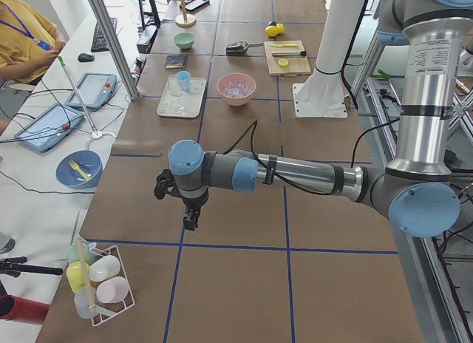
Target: Put ice in cup with scoop
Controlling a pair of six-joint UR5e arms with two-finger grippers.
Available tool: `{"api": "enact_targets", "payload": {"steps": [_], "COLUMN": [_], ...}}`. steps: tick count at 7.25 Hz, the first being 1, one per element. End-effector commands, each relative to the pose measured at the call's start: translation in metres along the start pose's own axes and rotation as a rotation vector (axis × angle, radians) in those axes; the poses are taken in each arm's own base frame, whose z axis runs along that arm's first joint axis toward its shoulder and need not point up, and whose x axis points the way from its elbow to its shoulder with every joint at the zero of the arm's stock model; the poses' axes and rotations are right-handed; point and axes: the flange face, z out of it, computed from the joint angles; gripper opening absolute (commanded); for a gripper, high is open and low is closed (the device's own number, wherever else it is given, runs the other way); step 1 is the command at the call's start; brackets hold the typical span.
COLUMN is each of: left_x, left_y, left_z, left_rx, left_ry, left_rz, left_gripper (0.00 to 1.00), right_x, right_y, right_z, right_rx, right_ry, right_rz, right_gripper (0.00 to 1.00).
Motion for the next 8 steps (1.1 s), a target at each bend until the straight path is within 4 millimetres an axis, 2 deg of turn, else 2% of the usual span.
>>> {"api": "enact_targets", "payload": {"steps": [1,3,5,6,8], "left_x": [0.009,0.010,0.020,0.026,0.029], "left_y": [-0.013,-0.013,-0.019,-0.028,-0.035], "left_z": [-0.007,0.002,0.001,-0.003,-0.004], "left_rx": [0.016,-0.001,0.005,0.018,0.038], "left_ry": [0.000,0.001,0.000,-0.003,0.007], "left_rz": [0.022,0.027,0.043,0.059,0.078], "left_gripper": [1.00,1.00,1.00,1.00,1.00], "right_x": [0.002,0.000,-0.005,-0.012,-0.040], "right_y": [0.000,-0.002,-0.009,-0.015,-0.025], "right_z": [0.001,0.000,-0.004,-0.010,-0.029], "right_rx": [-0.003,0.000,0.009,0.024,0.062], "right_ry": [0.002,0.002,0.002,0.003,0.002], "right_rz": [0.001,0.000,-0.010,-0.026,-0.078], "right_gripper": [1.00,1.00,1.00,1.00,1.00]}}
